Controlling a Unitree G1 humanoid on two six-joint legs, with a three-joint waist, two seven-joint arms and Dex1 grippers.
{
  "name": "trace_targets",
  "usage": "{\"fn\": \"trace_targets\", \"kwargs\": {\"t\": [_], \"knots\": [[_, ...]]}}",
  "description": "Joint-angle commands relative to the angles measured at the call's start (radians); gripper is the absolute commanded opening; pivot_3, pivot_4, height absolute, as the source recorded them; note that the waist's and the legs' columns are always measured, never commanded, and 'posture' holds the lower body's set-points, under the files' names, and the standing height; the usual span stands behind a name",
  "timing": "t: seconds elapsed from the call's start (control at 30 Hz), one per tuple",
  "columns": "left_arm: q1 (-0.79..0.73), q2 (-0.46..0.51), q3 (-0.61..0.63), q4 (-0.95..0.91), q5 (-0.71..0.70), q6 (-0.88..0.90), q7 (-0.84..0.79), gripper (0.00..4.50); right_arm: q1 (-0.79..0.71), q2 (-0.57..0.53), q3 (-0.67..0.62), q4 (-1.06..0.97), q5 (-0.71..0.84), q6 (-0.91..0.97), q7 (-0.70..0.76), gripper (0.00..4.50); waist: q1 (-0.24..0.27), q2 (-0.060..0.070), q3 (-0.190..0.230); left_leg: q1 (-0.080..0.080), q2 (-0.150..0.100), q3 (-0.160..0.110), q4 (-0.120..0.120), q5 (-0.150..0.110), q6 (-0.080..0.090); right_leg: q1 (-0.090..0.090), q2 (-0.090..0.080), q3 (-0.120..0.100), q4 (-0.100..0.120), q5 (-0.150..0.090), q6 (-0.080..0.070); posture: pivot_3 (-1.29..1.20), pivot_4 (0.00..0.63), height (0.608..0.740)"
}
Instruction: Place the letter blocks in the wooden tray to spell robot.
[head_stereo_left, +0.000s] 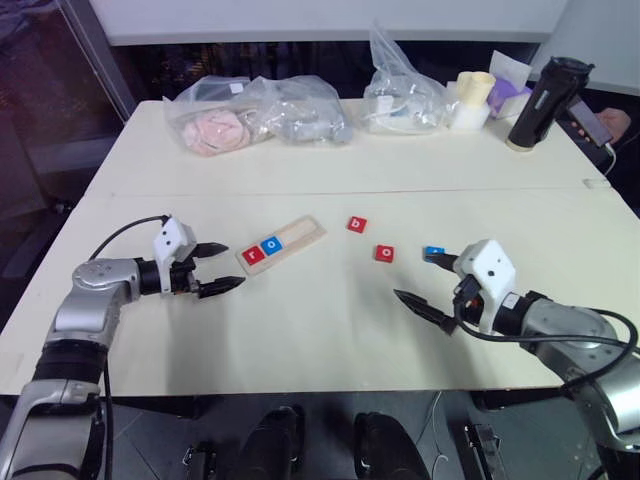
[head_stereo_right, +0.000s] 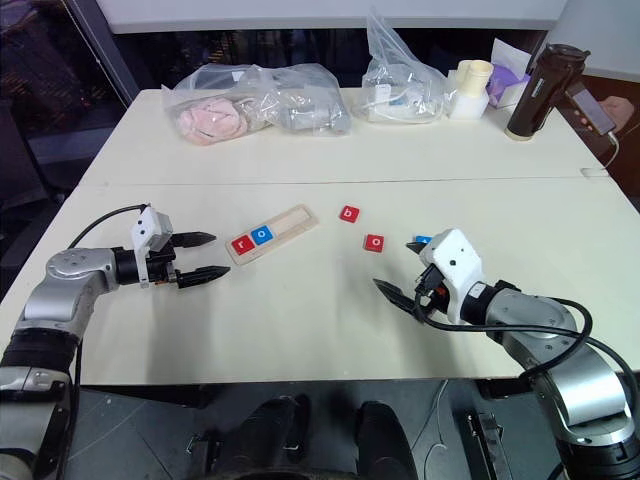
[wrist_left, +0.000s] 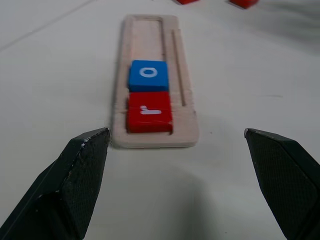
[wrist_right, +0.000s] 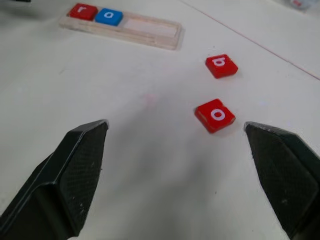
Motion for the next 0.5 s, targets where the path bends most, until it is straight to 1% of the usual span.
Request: {"fn": "trace_targets", "kwargs": {"t": [0.03,0.27,0.5], "knots": [[-0.064,-0.005,-0.008,0.086,0.035,-0.059,-0.033,4.50,-0.013,0.008,0.001,-0.051,0.009,0.004,-0.016,4.48,0.000,0.000,0.000,0.000,0.000,0.000,0.000,0.000,0.000,0.000,0.000,0.000,0.000,0.000,0.000,0.00,0.150,0.738],[-0.126,-0.028,-0.023,0.215,0.081,-0.128,-0.075,4.50,0.026,0.021,0.007,-0.111,0.017,0.031,-0.052,4.48,0.000,0.000,0.000,0.000,0.000,0.000,0.000,0.000,0.001,0.000,0.000,0.000,0.000,0.002,0.003,0.00,0.150,0.738],[-0.159,-0.067,-0.039,0.274,0.125,-0.170,-0.095,4.50,0.044,0.030,0.018,-0.130,0.009,0.035,-0.075,4.48,0.000,0.000,0.000,0.000,0.000,0.000,0.001,0.001,0.001,0.000,0.000,0.000,0.002,0.002,0.003,0.00,0.150,0.738]]}}
